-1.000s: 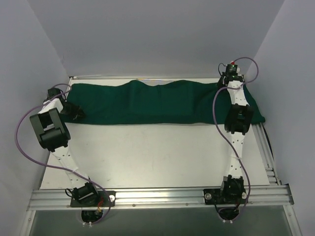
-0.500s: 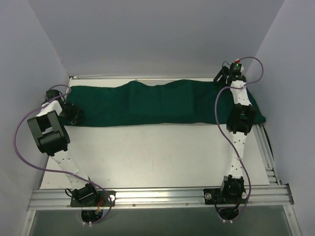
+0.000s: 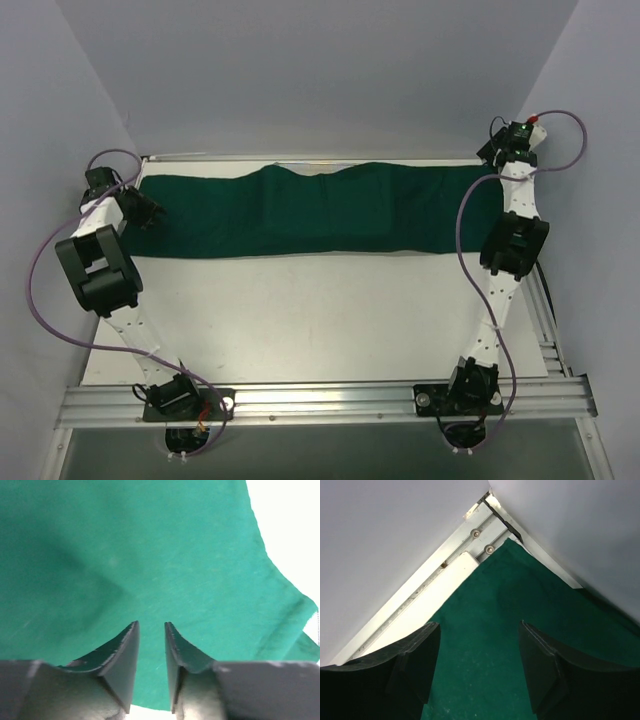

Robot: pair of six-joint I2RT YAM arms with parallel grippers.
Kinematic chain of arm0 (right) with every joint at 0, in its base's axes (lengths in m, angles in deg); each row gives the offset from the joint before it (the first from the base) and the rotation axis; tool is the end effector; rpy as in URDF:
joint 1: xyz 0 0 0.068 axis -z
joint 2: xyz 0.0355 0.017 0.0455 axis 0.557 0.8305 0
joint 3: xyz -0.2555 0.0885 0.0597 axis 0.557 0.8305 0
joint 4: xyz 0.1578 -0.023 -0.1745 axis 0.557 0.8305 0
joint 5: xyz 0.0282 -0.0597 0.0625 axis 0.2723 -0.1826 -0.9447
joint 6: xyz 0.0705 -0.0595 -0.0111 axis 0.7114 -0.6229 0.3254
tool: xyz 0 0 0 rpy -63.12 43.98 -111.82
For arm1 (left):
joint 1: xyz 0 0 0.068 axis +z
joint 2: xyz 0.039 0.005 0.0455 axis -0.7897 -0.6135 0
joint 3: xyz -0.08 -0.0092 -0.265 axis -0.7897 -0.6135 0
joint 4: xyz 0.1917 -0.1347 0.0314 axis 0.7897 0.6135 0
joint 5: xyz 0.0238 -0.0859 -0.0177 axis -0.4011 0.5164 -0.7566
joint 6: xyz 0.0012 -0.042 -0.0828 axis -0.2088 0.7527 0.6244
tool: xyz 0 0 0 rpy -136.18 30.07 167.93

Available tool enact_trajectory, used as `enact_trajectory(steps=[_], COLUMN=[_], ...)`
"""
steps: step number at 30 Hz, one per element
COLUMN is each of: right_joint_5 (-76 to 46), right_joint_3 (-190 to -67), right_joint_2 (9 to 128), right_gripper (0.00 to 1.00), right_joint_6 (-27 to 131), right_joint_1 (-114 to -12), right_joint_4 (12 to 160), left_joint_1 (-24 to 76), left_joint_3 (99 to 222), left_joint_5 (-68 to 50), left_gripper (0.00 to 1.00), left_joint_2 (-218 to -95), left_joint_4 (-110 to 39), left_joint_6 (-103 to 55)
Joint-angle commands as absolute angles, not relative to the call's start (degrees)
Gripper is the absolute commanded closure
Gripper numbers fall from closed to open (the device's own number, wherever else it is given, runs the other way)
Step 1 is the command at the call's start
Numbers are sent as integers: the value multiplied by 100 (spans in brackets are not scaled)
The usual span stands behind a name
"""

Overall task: Open and lay out the surgical kit
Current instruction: Open the surgical kit at the center of the board.

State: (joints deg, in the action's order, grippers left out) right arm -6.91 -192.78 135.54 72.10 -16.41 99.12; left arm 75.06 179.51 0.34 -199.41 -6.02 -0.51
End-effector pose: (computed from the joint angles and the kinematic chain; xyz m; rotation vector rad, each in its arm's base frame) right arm 0.5900 -0.1854 0.2196 0.7443 1.8234 0.1078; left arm 0.4313 0.1547 0.1775 -1.1161 2.2653 -0.4744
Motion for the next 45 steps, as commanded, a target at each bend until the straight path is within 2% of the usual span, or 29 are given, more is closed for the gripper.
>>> enact_trajectory(steps=[1, 3, 6, 10, 12, 13, 14, 16, 19, 23, 28, 30, 36, 39, 40, 41, 45], right_joint_5=[-406, -371, -266, -318, -405, -441, -450, -441, -388, -598, -1003, -1222, -1478, -1662, -1863, -1900, -2471], right_joint_3=[-19655, -19875, -19788, -19761, -19639, -19595, -19586, -19638, -19525, -19155, -18629, -18382, -18487, -18242, -18223, -18258, -18408], right_joint_2=[13882, 14094, 14174, 14279, 14245, 14218, 14192, 14130, 13911, 13577, 13155, 12997, 12839, 12654, 12645, 12645, 12750], right_gripper=[38, 38, 45, 50, 50, 50, 50, 49, 46, 45, 44, 44, 44, 46, 47, 47, 43], right_joint_6=[7152, 7126, 7100, 7073, 7065, 7065, 7047, 6986, 6933, 6784, 6853, 6889, 6643, 6625, 6608, 6599, 6791], right_joint_1=[-1750, -1750, -1750, -1758, -1855, -1890, -2004, -2110, -2259, -2321, -2347, -2356, -2488, -2558, -2593, -2646, -2979], right_joint_4=[9794, 9804, 9751, 9891, 9865, 9796, 9795, 9812, 9769, 9680, 9436, 9338, 9522, 9426, 9417, 9434, 9348], left_joint_1=[7449, 7396, 7326, 7325, 7291, 7282, 7264, 7246, 7255, 7255, 7334, 7352, 7343, 7343, 7334, 7326, 7106], left_joint_3=[18108, 17889, 17800, 18036, 18204, 18439, 18598, 19237, 20135, 22294, 23143, 23179, 23196, 23294, 23293, 23276, 22794], left_joint_5=[760, 892, 963, 805, 770, 700, 682, 725, 883, 788, 874, 831, 331, -21, -22, 22, 198], left_gripper=[65, 68, 68, 66, 59, 48, 43, 37, 34, 33, 26, 20, 21, 26, 35, 39, 41], left_joint_2=[-20224, -20163, -20084, -20215, -20268, -20320, -20382, -20663, -21242, -22069, -22491, -22475, -22623, -22860, -22896, -22914, -22608], left_joint_4=[-1304, -1637, -1814, -1560, -1533, -1507, -1437, -1288, -718, 654, 621, 515, 31, -144, -249, -293, -688], left_joint_6=[112, 173, 139, 95, -151, -239, -457, -660, -1047, -1477, -2198, -2603, -2824, -2570, -2464, -2072, -1277])
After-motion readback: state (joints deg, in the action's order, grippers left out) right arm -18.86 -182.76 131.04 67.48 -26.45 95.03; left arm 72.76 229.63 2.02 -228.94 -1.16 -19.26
